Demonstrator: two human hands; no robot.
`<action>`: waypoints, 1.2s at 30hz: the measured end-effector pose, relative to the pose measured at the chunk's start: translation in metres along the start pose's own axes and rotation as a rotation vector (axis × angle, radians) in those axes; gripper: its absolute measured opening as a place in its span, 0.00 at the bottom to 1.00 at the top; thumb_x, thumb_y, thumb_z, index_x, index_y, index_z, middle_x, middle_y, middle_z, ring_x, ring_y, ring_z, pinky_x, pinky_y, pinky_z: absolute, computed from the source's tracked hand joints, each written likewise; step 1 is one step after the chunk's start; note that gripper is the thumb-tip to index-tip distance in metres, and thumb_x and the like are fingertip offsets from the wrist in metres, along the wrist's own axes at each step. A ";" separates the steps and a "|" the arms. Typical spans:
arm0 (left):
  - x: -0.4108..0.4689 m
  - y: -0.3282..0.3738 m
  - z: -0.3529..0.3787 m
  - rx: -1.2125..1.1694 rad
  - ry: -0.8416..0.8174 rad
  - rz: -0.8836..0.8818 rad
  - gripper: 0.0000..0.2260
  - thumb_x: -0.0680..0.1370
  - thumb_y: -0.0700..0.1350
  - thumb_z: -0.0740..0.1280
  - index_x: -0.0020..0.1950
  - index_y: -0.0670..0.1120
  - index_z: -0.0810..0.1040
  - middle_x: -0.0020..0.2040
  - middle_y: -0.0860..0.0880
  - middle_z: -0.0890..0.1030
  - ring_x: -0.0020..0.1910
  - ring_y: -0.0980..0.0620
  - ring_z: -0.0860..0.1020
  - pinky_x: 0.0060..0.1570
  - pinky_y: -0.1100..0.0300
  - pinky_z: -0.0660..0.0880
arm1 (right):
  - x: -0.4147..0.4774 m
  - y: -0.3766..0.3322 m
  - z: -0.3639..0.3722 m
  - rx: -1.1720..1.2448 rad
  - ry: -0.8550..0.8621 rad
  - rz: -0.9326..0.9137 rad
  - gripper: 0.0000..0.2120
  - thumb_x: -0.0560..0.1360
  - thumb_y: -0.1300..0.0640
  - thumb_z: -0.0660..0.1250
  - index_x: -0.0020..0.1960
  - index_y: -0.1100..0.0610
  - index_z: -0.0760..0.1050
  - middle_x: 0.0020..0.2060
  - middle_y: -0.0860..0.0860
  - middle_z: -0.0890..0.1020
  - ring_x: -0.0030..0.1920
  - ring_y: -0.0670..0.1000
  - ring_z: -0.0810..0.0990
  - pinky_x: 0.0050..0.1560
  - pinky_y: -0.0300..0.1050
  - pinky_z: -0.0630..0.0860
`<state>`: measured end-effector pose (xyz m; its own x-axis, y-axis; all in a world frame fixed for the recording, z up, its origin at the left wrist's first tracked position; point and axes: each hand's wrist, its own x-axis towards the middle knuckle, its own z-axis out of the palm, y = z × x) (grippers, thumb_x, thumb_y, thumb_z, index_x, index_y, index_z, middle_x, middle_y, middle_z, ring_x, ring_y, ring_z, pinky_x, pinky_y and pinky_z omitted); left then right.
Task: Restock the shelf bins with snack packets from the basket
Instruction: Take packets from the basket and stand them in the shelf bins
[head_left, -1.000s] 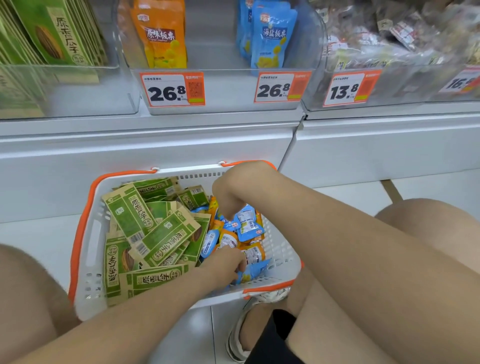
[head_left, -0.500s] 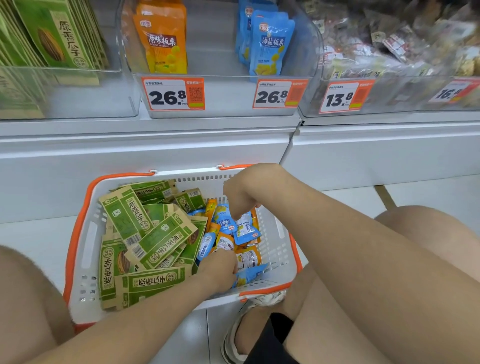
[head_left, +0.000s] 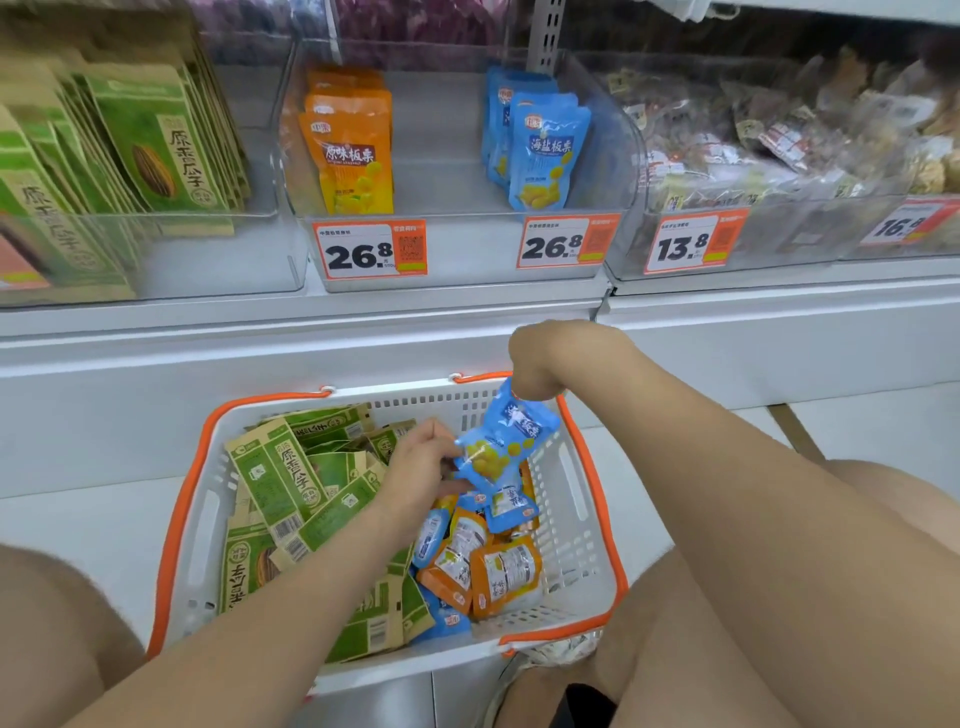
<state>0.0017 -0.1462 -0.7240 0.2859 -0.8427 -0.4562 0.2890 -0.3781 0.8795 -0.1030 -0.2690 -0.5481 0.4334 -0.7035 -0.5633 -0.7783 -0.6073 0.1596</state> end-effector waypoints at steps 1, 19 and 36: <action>0.000 0.009 -0.001 -0.100 0.020 0.012 0.13 0.80 0.32 0.61 0.38 0.44 0.67 0.32 0.45 0.72 0.34 0.47 0.79 0.41 0.44 0.82 | -0.001 0.005 -0.004 0.042 0.030 0.024 0.08 0.81 0.56 0.62 0.47 0.60 0.72 0.46 0.55 0.77 0.46 0.58 0.77 0.46 0.47 0.74; -0.030 0.149 0.002 0.361 0.262 0.564 0.08 0.72 0.48 0.82 0.45 0.47 0.87 0.39 0.53 0.87 0.39 0.57 0.86 0.39 0.63 0.81 | -0.033 0.023 -0.063 0.683 0.448 -0.241 0.11 0.73 0.56 0.79 0.54 0.51 0.83 0.44 0.52 0.84 0.38 0.51 0.85 0.40 0.48 0.85; 0.009 0.264 0.012 1.319 0.263 1.006 0.14 0.81 0.56 0.65 0.62 0.49 0.80 0.57 0.48 0.83 0.58 0.44 0.80 0.56 0.47 0.78 | 0.013 0.074 -0.131 0.507 0.954 -0.068 0.16 0.78 0.63 0.70 0.64 0.54 0.79 0.57 0.56 0.82 0.58 0.59 0.78 0.53 0.48 0.72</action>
<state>0.0698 -0.2583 -0.4939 0.0416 -0.9013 0.4312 -0.9629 0.0789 0.2579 -0.0955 -0.3716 -0.4379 0.4872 -0.8043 0.3402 -0.7416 -0.5868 -0.3253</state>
